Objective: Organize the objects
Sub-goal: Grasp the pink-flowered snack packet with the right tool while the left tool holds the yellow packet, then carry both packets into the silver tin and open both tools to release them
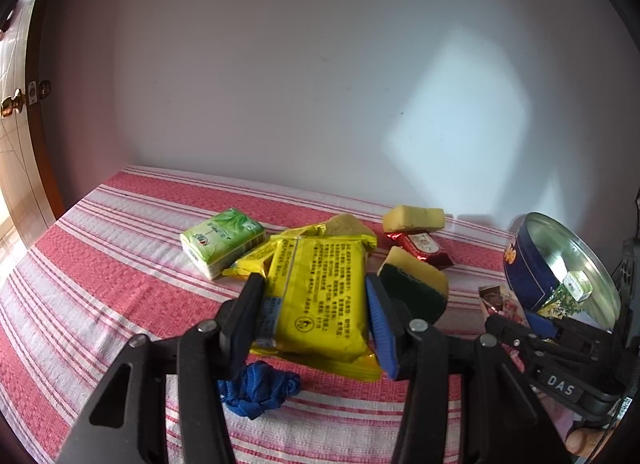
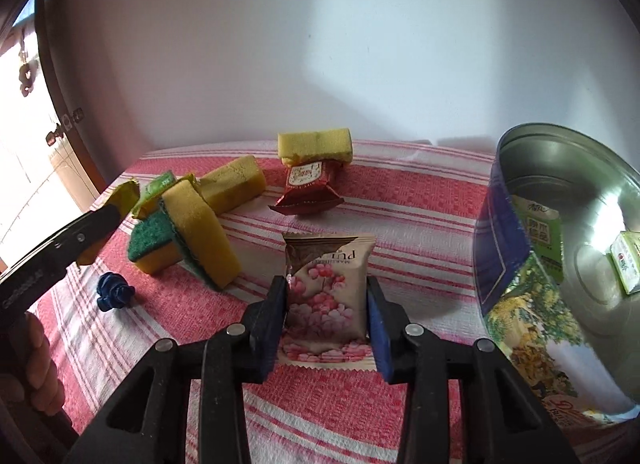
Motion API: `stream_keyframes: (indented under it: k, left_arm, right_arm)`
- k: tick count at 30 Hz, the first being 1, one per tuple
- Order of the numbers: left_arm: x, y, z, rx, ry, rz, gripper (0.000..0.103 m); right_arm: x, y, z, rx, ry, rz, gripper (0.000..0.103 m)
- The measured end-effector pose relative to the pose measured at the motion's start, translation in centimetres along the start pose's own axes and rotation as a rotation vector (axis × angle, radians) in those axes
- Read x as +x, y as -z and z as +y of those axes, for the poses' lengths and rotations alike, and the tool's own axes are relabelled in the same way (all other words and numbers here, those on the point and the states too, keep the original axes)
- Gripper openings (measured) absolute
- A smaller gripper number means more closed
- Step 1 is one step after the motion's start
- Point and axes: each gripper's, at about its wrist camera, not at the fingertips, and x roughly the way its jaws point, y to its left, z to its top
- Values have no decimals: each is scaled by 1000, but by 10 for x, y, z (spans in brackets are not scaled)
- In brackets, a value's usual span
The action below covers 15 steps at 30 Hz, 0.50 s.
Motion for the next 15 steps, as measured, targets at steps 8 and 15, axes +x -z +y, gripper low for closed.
stream_keyframes:
  k: [8, 15]
  left_arm:
    - [-12, 6, -18, 34, 40, -64, 49]
    - [-18, 8, -46, 37, 65, -76, 49]
  right_arm:
    - [-53, 5, -6, -3, -11, -165, 41]
    - [-76, 5, -16, -8, -2, -238, 41]
